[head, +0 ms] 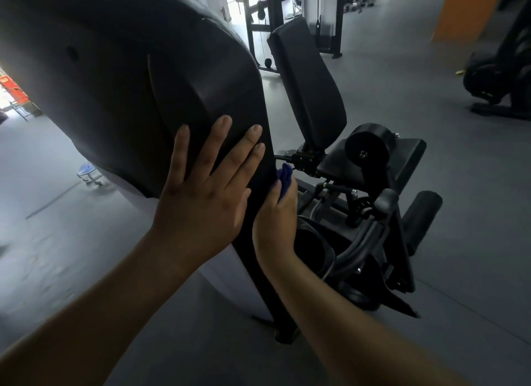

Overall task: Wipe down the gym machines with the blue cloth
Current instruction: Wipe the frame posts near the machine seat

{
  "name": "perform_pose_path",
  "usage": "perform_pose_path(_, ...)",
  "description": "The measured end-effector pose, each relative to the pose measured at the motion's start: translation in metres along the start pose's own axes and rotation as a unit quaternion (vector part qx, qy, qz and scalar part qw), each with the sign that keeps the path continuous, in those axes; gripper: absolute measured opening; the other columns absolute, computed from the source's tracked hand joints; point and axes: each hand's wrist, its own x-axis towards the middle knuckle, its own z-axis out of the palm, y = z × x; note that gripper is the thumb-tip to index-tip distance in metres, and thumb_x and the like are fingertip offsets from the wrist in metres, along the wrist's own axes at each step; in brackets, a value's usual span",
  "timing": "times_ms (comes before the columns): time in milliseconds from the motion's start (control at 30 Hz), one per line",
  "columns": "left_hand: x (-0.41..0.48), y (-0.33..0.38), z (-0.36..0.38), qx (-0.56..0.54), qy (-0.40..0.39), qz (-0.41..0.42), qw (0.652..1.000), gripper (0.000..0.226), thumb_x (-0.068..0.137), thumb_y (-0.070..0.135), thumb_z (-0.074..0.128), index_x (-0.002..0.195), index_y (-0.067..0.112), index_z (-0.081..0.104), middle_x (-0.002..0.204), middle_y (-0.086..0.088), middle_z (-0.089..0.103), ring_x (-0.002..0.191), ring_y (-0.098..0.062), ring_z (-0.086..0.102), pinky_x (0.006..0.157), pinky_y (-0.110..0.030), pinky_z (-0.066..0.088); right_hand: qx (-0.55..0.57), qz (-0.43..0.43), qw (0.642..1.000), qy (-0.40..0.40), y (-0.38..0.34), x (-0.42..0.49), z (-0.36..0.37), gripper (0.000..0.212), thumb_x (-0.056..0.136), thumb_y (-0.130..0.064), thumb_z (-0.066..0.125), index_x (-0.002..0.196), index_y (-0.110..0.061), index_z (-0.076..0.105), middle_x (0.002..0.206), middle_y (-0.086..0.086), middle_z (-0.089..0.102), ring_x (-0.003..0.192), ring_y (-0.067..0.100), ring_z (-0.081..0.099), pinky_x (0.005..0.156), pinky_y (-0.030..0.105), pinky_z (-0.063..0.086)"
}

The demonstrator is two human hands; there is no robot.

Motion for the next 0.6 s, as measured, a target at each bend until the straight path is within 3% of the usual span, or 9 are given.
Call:
perform_pose_path(133, -0.005, 0.01, 0.006, -0.007, 0.001, -0.007, 1.0, 0.075, 0.111, 0.044, 0.043, 0.176, 0.022, 0.015, 0.184, 0.0, -0.004, 0.169, -0.035, -0.014, 0.131, -0.069, -0.008, -0.063, -0.05, 0.992, -0.092, 0.012, -0.032, -0.025, 0.056, 0.115, -0.026, 0.049, 0.168, -0.034, 0.032, 0.166, -0.016, 0.045, 0.151, -0.004, 0.041, 0.126, 0.032, 0.039)
perform_pose_path(233, -0.01, 0.017, 0.014, -0.01, 0.001, 0.001, 1.0, 0.075, 0.109, 0.043, 0.045, 0.176, 0.023, 0.018, 0.185, 0.0, -0.003, 0.169, -0.034, -0.013, 0.13, -0.069, -0.011, -0.096, -0.075, 0.988, -0.09, 0.006, -0.01, -0.049, 0.056, 0.111, -0.013, 0.054, 0.164, -0.031, 0.043, 0.157, -0.015, 0.055, 0.142, -0.006, 0.051, 0.119, 0.021, 0.042)
perform_pose_path(300, -0.013, 0.021, 0.02, -0.019, 0.01, -0.003, 1.0, 0.073, 0.11, 0.041, 0.045, 0.175, 0.023, 0.019, 0.185, 0.001, -0.001, 0.169, -0.032, -0.012, 0.131, -0.067, -0.011, -0.15, -0.096, 0.98, -0.09, -0.002, 0.008, -0.06, 0.054, 0.108, -0.012, 0.057, 0.156, -0.034, 0.048, 0.145, -0.012, 0.064, 0.131, -0.001, 0.06, 0.108, 0.021, 0.049)
perform_pose_path(433, -0.017, 0.029, 0.03, -0.036, 0.035, -0.028, 0.998, 0.07, 0.109, 0.035, 0.047, 0.175, 0.023, 0.024, 0.184, 0.002, 0.006, 0.17, -0.029, -0.007, 0.132, -0.065, -0.008, -0.331, -0.126, 0.923, -0.151, 0.005, 0.019, -0.075, 0.03, 0.107, -0.03, 0.059, 0.136, -0.036, 0.059, 0.114, -0.013, 0.072, 0.098, 0.003, 0.069, 0.081, 0.027, 0.056)
perform_pose_path(500, -0.02, 0.035, 0.035, -0.048, 0.04, -0.039, 0.997, 0.07, 0.109, 0.035, 0.048, 0.174, 0.023, 0.025, 0.184, 0.003, 0.006, 0.17, -0.028, -0.007, 0.132, -0.065, -0.007, -0.398, -0.139, 0.89, -0.172, 0.016, 0.019, -0.087, 0.028, 0.104, -0.031, 0.062, 0.132, -0.033, 0.062, 0.113, -0.01, 0.07, 0.098, 0.01, 0.068, 0.081, 0.034, 0.057)
perform_pose_path(600, -0.025, 0.045, 0.044, -0.052, 0.039, -0.047, 0.997, 0.071, 0.109, 0.035, 0.048, 0.175, 0.025, 0.022, 0.184, 0.003, 0.006, 0.17, -0.027, -0.007, 0.132, -0.066, -0.007, -0.451, -0.18, 0.849, -0.207, 0.021, 0.024, -0.103, 0.042, 0.1, -0.029, 0.067, 0.141, -0.029, 0.061, 0.125, -0.007, 0.067, 0.109, 0.015, 0.066, 0.09, 0.038, 0.057)
